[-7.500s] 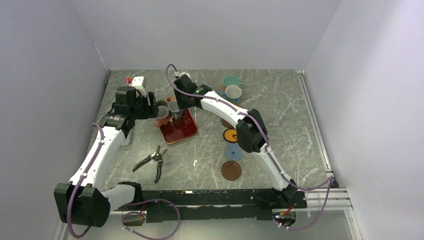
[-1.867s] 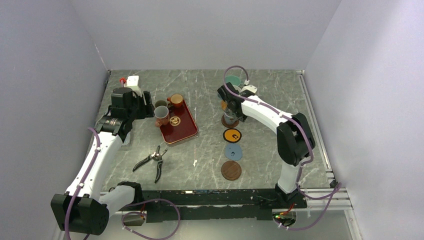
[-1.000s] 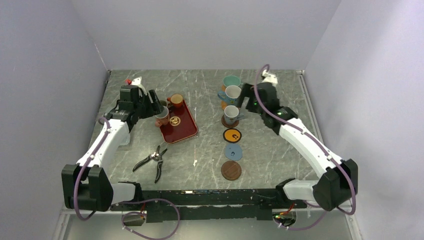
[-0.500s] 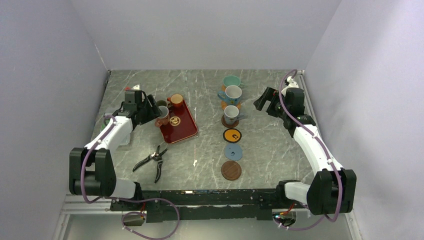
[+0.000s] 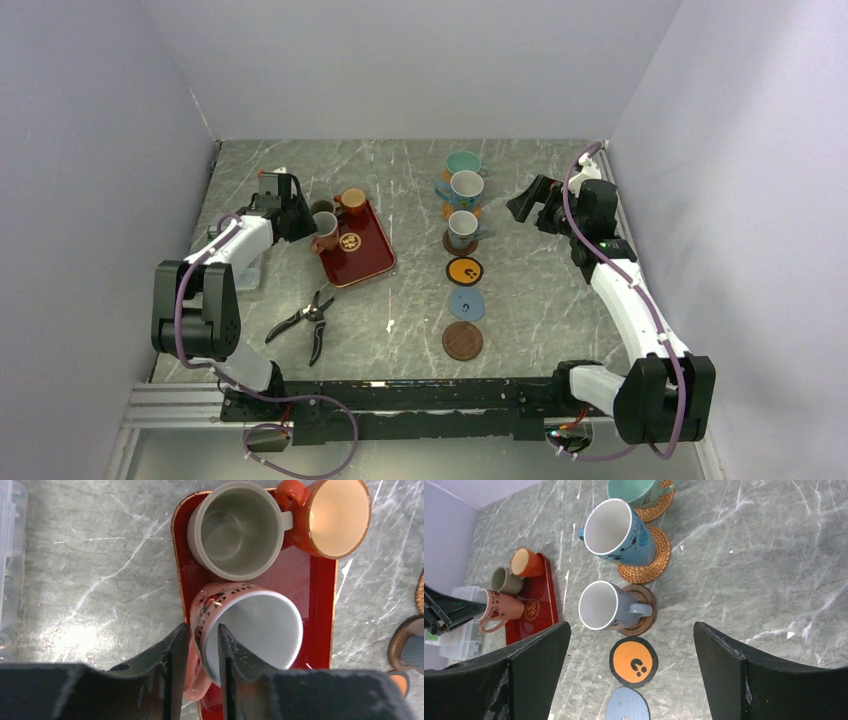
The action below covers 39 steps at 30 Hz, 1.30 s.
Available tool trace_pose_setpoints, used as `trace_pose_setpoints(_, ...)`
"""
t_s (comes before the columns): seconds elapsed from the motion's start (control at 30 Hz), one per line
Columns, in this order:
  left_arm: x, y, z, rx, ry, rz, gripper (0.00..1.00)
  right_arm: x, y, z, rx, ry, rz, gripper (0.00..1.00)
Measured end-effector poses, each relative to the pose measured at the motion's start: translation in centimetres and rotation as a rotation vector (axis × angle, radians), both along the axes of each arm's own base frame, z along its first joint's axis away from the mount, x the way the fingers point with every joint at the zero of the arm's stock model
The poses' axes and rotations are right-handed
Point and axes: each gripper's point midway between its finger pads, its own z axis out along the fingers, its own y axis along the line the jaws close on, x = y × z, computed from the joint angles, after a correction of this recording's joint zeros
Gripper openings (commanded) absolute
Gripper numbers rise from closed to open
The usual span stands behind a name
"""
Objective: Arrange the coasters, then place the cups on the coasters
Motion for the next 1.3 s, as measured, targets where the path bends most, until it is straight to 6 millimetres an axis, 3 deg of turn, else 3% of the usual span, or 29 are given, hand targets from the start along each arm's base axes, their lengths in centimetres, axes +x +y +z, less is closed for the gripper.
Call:
trace_pose_setpoints(0.3, 0.1, 0.4, -0.7, 0.042, 0.025, -0.022, 0.04, 0.0, -0.2, -0.2, -0.012, -0.004, -0.003, 0.99)
trace_pose_setpoints(0.67, -0.3, 0.7, -0.6, 0.062, 0.036, -0.035, 0.03, 0.2, -1.0, -0.5, -0.046, -0.005, -0.037, 1.0)
trace_pose_setpoints(0.8, -0.8, 0.8, 1.1, 0.072, 0.01, -0.047, 0.03, 0.2, -1.0, -0.5, -0.048, -0.006, -0.036, 1.0)
trace_pose_setpoints(0.93, -1.2, 0.5, 4.2, 0.099, -0.058, -0.088, 0.03, 0.2, -1.0, -0.3, -0.052, -0.015, -0.034, 1.0)
trace_pose_setpoints(1.07, -1.9, -1.5, 6.7, 0.161, -0.113, -0.185, 0.03, -0.1, -1.0, 0.4, -0.053, -0.037, -0.035, 1.0)
trace_pose_setpoints(1.3, -4.8, -7.7, 7.7, 0.228, -0.1, -0.451, 0.03, -0.1, -1.1, 0.7, -0.055, -0.05, -0.042, 1.0)
